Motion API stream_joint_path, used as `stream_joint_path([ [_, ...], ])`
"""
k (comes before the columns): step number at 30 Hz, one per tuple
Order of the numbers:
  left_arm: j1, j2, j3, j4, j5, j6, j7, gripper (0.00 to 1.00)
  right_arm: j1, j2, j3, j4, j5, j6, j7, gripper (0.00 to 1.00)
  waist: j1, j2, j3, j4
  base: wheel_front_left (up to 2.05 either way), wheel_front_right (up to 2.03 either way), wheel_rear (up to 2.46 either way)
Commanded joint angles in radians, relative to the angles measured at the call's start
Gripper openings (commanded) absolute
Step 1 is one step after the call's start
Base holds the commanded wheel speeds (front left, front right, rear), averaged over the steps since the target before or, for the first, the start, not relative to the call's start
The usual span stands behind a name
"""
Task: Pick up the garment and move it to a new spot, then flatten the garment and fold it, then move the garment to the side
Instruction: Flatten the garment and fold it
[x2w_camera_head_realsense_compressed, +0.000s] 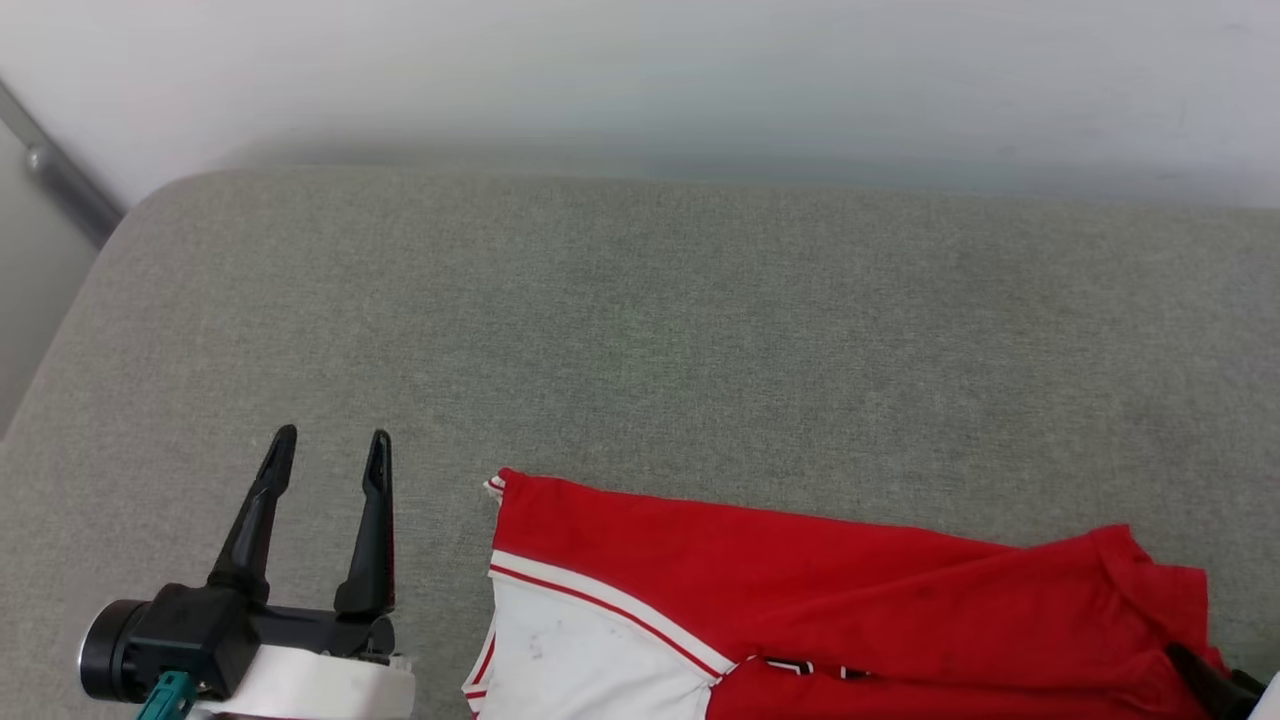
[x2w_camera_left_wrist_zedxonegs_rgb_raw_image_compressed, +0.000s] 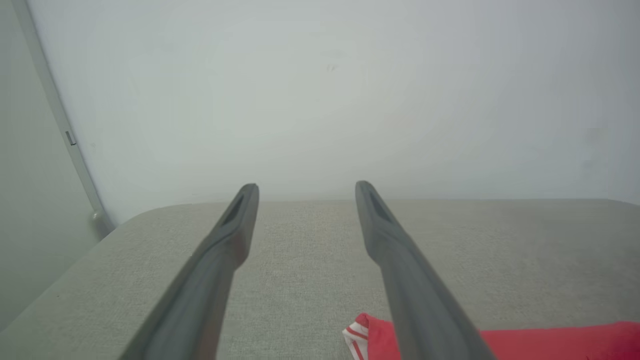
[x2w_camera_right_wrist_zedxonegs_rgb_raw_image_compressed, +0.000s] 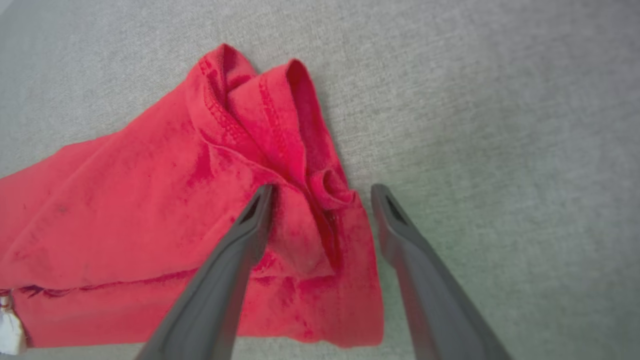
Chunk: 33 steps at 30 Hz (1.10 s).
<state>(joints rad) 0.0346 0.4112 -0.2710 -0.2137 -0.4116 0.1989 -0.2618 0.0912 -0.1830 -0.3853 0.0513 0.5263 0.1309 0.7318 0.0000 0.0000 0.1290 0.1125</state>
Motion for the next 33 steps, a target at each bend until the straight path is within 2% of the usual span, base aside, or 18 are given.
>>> stream_joint_path([
  [1,0.012,-0.023,0.019,0.003,0.018,-0.02,-0.004,1.0,-0.021,0.012,-0.009,0.022,0.001,0.0,-0.01,1.0,0.0,0.0,0.014,0.011,0.0,0.0,0.0],
  [6,0.021,-0.086,0.087,0.023,0.08,-0.103,-0.004,1.0,-0.026,0.038,-0.005,0.129,-0.004,-0.001,-0.021,1.0,0.0,0.0,0.031,0.026,0.0,0.0,0.0],
  [10,0.025,-0.127,0.125,0.044,0.121,-0.157,-0.004,1.0,-0.015,0.07,0.046,0.194,0.03,0.0,-0.009,1.0,0.0,0.0,0.035,0.034,0.0,0.0,0.0],
  [15,0.035,-0.169,0.163,0.069,0.159,-0.209,-0.004,1.0,-0.001,0.106,0.134,0.2,0.102,0.006,-0.011,1.0,0.0,0.0,0.033,0.035,0.0,0.0,0.0],
  [18,0.035,-0.194,0.182,0.077,0.174,-0.237,-0.004,1.0,0.0,0.104,0.159,0.19,0.129,0.006,-0.031,1.0,0.0,0.0,0.032,0.034,0.0,0.0,0.0],
  [19,0.033,-0.201,0.188,0.079,0.18,-0.245,-0.004,1.0,-0.001,0.099,0.164,0.186,0.136,0.006,-0.039,0.82,0.0,0.0,0.032,0.033,0.0,0.0,0.0],
  [20,0.031,-0.208,0.195,0.081,0.185,-0.253,-0.004,1.0,-0.003,0.093,0.17,0.18,0.143,0.006,-0.047,0.16,0.0,0.0,0.031,0.033,0.0,0.0,0.0],
  [21,0.029,-0.215,0.201,0.083,0.19,-0.258,-0.004,1.0,-0.004,0.086,0.174,0.177,0.147,0.006,-0.052,0.0,0.0,0.0,0.03,0.032,0.0,0.0,0.0],
  [26,0.039,-0.241,0.227,0.093,0.21,-0.287,-0.004,1.0,-0.002,0.032,0.165,0.145,0.161,0.001,-0.099,0.0,0.0,0.0,0.02,0.025,0.0,0.0,0.0],
  [33,0.044,-0.262,0.245,0.101,0.226,-0.305,-0.004,1.0,-0.002,-0.028,0.113,0.137,0.156,-0.001,-0.139,0.0,0.0,0.0,0.015,0.012,0.0,0.0,0.0],
])
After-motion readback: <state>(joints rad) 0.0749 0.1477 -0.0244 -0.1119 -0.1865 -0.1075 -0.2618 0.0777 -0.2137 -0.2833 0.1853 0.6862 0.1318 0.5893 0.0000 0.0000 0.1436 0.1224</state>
